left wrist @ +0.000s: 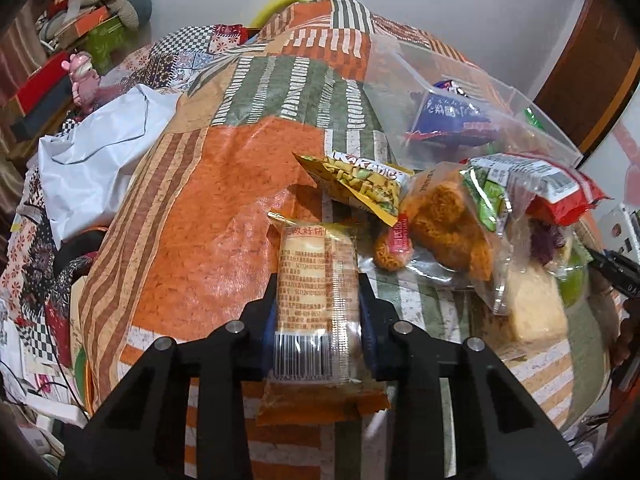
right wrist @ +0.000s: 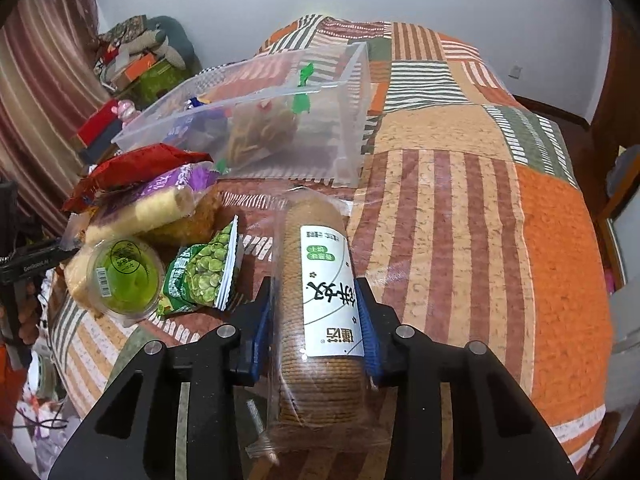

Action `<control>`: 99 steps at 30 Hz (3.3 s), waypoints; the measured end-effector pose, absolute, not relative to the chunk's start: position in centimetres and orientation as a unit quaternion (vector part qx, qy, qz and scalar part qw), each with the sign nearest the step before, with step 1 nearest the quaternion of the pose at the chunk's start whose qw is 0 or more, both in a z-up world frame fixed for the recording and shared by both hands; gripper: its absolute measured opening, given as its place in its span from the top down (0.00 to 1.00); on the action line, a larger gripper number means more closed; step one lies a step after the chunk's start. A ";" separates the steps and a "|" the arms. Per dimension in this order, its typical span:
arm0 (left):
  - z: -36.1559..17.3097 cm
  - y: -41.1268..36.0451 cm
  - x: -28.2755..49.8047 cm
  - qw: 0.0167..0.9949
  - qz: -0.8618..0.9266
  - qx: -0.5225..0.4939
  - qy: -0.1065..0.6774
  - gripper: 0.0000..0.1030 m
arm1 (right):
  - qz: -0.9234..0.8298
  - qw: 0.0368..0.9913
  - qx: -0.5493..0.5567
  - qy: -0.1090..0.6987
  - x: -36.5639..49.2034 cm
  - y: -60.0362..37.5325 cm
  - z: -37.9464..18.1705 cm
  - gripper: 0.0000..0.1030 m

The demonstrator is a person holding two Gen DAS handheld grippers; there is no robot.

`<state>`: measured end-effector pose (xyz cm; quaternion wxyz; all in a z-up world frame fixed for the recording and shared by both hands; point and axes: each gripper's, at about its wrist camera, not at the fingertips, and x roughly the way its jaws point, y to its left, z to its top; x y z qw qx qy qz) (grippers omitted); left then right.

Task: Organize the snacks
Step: 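Lift the pastry bar and cracker roll and carry them over the clear box, then lower both items into the clear box and open both tools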

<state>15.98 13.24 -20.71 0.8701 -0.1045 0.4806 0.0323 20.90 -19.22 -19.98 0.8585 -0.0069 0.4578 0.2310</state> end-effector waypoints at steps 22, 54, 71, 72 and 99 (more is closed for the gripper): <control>-13.0 11.9 16.1 0.903 0.035 -0.077 0.422 0.67 | 0.237 0.897 0.006 0.374 19.9 -20.0 -13.9 0.67; -11.6 7.7 28.0 0.911 -0.011 -0.048 0.410 0.67 | 0.281 0.899 -0.002 0.336 27.0 -12.0 -11.7 0.67; -14.2 6.4 33.2 0.898 -0.016 -0.045 0.438 0.67 | 0.285 0.873 -0.017 0.396 31.6 -8.8 -14.7 0.67; -14.4 6.4 33.5 0.897 -0.014 -0.042 0.439 0.67 | 0.284 0.871 -0.018 0.401 31.8 -8.7 -15.0 0.67; -14.7 5.6 32.5 0.896 -0.045 -0.030 0.441 0.36 | 0.287 0.862 -0.043 0.415 31.9 -8.2 -15.1 0.67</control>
